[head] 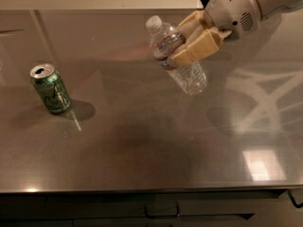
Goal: Place water bottle upright
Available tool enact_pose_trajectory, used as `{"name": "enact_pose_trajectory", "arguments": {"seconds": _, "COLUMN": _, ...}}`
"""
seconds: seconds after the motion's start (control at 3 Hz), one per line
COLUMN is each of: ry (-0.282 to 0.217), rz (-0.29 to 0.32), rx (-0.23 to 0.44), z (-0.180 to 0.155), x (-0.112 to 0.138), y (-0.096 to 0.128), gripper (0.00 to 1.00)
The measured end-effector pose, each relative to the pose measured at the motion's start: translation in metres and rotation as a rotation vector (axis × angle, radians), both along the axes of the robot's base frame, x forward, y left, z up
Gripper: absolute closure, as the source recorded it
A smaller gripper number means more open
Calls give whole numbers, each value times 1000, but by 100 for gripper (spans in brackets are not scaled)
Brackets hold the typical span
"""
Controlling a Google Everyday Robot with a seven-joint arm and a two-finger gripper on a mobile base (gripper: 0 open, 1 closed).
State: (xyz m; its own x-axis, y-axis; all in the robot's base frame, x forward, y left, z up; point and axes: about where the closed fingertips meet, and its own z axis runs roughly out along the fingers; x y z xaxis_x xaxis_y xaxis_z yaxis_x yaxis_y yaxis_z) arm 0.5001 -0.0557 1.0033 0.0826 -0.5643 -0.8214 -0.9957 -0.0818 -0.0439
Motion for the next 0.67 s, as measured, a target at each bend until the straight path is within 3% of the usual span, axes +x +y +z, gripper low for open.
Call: {"name": "enact_pose_trajectory", "arguments": {"seconds": 0.67, "ry": 79, "rz": -74, "rx": 176, "z": -13, "x": 13, "y": -27, "gripper": 100}}
